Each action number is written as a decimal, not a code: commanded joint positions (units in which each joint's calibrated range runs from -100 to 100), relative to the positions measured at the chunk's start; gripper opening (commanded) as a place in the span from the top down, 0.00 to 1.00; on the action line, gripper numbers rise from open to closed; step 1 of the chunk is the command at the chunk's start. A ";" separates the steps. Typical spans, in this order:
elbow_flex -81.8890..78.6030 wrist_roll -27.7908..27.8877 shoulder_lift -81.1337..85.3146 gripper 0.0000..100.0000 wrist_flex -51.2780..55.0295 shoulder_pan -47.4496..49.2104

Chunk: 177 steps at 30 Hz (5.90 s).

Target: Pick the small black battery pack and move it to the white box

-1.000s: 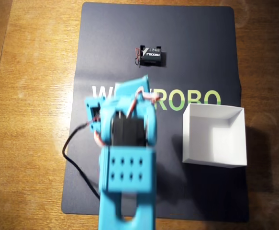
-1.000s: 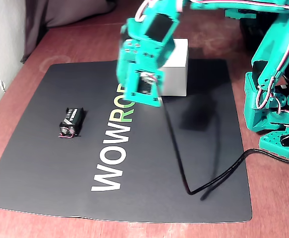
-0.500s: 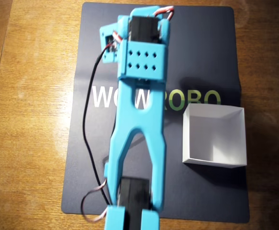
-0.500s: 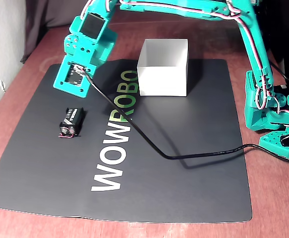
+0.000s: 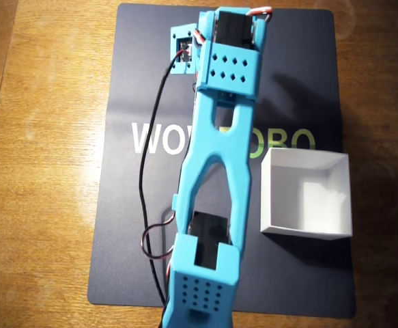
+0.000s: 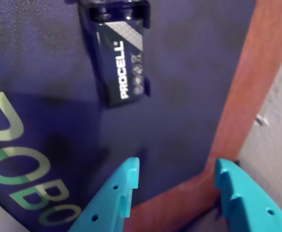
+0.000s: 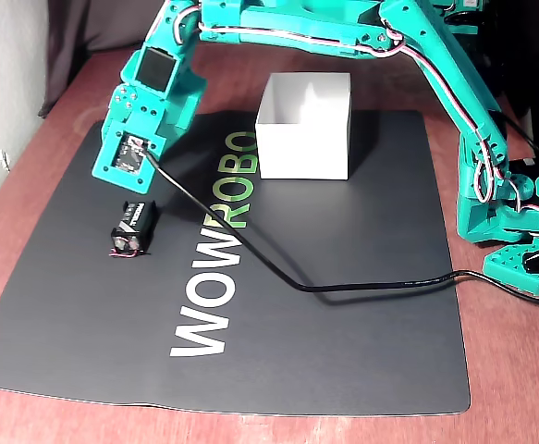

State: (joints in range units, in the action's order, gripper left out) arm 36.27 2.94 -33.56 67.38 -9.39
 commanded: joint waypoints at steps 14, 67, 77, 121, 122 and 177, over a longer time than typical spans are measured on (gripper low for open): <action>2.41 4.96 -3.92 0.69 3.35 0.54; 3.14 0.34 -14.10 0.69 -4.54 2.53; 2.68 2.08 -14.71 0.69 -1.21 3.59; 0.51 4.04 -16.20 0.67 11.15 5.46; 0.51 3.22 -16.11 0.67 11.24 5.82; 0.33 5.29 -16.11 0.85 12.64 2.18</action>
State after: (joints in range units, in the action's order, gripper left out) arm 38.00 7.51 -48.56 78.19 -3.83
